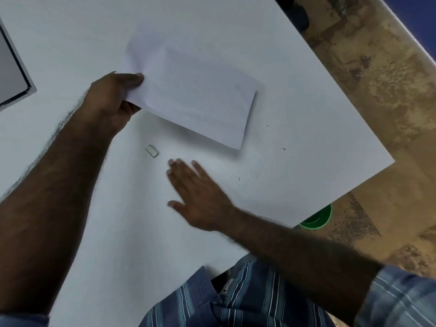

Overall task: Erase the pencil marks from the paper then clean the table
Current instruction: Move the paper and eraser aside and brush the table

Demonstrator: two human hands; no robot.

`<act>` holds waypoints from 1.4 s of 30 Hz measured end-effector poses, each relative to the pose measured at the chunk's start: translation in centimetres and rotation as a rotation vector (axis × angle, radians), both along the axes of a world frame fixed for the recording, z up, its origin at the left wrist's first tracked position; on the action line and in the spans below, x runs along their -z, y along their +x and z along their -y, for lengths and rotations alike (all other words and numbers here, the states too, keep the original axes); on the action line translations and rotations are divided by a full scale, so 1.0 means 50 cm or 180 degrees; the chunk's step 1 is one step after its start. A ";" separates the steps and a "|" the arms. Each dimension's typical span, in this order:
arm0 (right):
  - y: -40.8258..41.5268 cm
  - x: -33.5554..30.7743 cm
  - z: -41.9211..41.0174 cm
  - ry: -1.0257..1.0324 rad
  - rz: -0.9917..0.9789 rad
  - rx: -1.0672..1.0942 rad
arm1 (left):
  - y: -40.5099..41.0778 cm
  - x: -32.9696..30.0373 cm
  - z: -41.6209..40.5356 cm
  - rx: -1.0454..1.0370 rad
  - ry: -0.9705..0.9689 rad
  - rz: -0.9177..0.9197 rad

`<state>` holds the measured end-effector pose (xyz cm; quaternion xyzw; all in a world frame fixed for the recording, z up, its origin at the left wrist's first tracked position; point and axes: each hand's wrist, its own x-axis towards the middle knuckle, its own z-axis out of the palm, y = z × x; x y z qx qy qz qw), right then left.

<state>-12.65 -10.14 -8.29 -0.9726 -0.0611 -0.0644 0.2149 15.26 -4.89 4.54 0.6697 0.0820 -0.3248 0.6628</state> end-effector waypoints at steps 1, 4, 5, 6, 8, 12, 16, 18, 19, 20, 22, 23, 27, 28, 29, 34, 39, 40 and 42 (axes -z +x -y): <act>0.010 0.002 -0.022 -0.0051 -0.0009 -0.0111 | 0.000 0.000 0.000 -0.0024 0.0001 0.0002; 0.032 0.021 -0.026 -0.0117 -0.0017 0.0064 | -0.001 -0.001 -0.002 -0.0022 -0.0037 0.0027; 0.035 0.028 -0.011 -0.0111 -0.0033 0.0197 | -0.002 -0.001 -0.004 -0.0036 -0.0049 0.0028; 0.035 0.036 0.009 -0.0099 -0.0040 0.0361 | -0.003 -0.001 -0.007 -0.0050 -0.0058 0.0024; 0.029 0.045 0.058 -0.0105 -0.0045 0.0834 | -0.006 -0.002 -0.011 -0.0072 -0.0092 0.0020; -0.002 0.031 0.155 -0.0503 -0.0187 0.1861 | -0.011 0.001 -0.021 -0.0151 -0.0127 -0.0019; -0.010 0.017 0.108 -0.0213 -0.0199 0.1675 | -0.017 0.005 -0.019 -0.0147 -0.0114 -0.0044; -0.020 0.018 0.031 0.0049 -0.0077 0.0875 | -0.019 0.009 -0.013 -0.0144 -0.0118 -0.0054; -0.030 0.016 -0.004 0.0069 -0.0114 0.0430 | -0.020 0.010 -0.011 -0.0141 -0.0125 -0.0064; -0.043 0.014 -0.029 0.0015 -0.0173 0.0063 | -0.021 0.013 -0.009 -0.0130 -0.0137 -0.0073; -0.067 0.017 -0.040 -0.0127 -0.0210 -0.0272 | -0.022 0.019 -0.006 -0.0083 -0.0159 -0.0107; -0.074 0.023 -0.028 -0.0171 -0.0185 -0.0292 | -0.021 0.021 -0.005 -0.0052 -0.0163 -0.0127; -0.085 0.034 0.097 -0.0317 -0.0241 0.0191 | -0.017 0.025 -0.005 -0.0017 -0.0155 -0.0180; -0.088 0.034 0.133 -0.0385 -0.0221 0.0385 | -0.016 0.024 -0.006 -0.0021 -0.0149 -0.0199; -0.091 0.033 0.165 -0.0446 -0.0194 0.0591 | -0.015 0.023 -0.007 -0.0029 -0.0143 -0.0223; -0.082 0.027 0.222 -0.0486 -0.0375 0.1469 | -0.005 0.016 -0.017 -0.0124 -0.0200 -0.0338; -0.018 0.017 0.093 -0.0204 -0.0057 0.0193 | 0.003 0.020 -0.016 -0.0154 -0.0188 -0.0430; -0.007 0.018 0.073 -0.0273 -0.0086 0.0040 | 0.004 0.021 -0.014 -0.0156 -0.0178 -0.0443; 0.011 0.026 0.059 -0.0350 -0.0137 -0.0002 | 0.008 0.024 -0.013 -0.0119 -0.0157 -0.0456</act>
